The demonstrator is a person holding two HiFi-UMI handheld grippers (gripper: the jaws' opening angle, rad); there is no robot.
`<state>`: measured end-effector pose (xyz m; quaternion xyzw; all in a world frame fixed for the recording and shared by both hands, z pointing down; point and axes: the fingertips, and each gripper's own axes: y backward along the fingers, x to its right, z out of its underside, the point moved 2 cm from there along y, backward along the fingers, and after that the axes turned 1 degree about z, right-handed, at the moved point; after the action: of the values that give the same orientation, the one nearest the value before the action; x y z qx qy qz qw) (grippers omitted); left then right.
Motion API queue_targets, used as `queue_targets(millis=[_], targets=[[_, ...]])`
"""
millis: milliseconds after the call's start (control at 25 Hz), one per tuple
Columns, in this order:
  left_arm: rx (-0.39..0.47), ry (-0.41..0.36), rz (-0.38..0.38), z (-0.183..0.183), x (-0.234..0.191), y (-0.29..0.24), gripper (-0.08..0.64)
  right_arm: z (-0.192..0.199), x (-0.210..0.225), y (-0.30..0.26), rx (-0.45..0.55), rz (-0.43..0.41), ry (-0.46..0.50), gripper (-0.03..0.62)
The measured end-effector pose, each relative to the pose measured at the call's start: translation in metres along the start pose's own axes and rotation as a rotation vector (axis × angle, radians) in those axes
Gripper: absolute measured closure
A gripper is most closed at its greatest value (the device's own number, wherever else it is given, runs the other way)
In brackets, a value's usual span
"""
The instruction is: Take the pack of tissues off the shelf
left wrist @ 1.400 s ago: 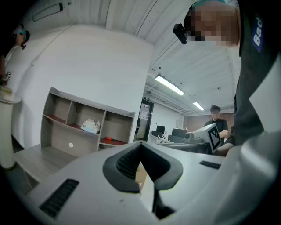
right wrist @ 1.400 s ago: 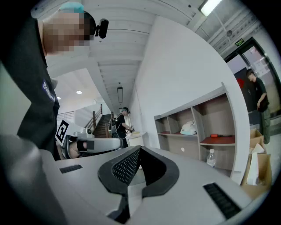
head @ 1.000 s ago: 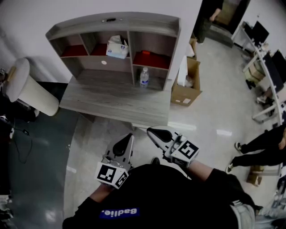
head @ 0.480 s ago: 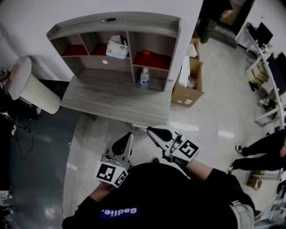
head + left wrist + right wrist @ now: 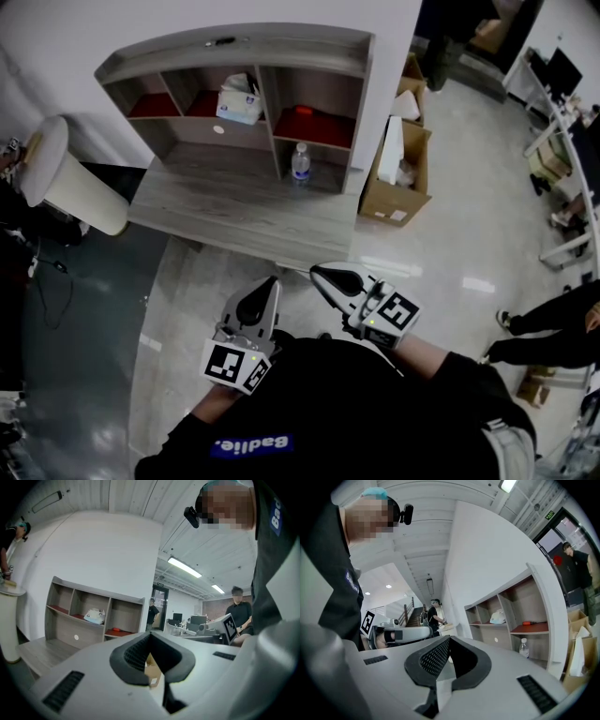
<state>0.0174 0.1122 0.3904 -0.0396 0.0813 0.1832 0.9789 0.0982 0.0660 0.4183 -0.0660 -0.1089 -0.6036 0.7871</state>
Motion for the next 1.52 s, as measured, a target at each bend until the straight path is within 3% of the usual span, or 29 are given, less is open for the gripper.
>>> queue_targets(millis=[320,880,1240,1520], targets=[[0.007,0.001,0.016,-0.004,-0.031,-0.031,0.558,-0.008,0.03,-0.019,0.005,0.035,0.008,0.566],[-0.007,-0.007,0.094,-0.024,-0.142,-0.081,0.558,-0.019,0.08,-0.106,0.003,0.163,0.006,0.566],[-0.006,-0.023,0.154,-0.033,-0.209,-0.097,0.558,-0.025,0.091,-0.152,-0.004,0.262,0.026,0.566],[-0.013,-0.039,0.171,-0.034,-0.232,-0.11,0.558,-0.024,0.094,-0.167,-0.004,0.288,0.034,0.566]])
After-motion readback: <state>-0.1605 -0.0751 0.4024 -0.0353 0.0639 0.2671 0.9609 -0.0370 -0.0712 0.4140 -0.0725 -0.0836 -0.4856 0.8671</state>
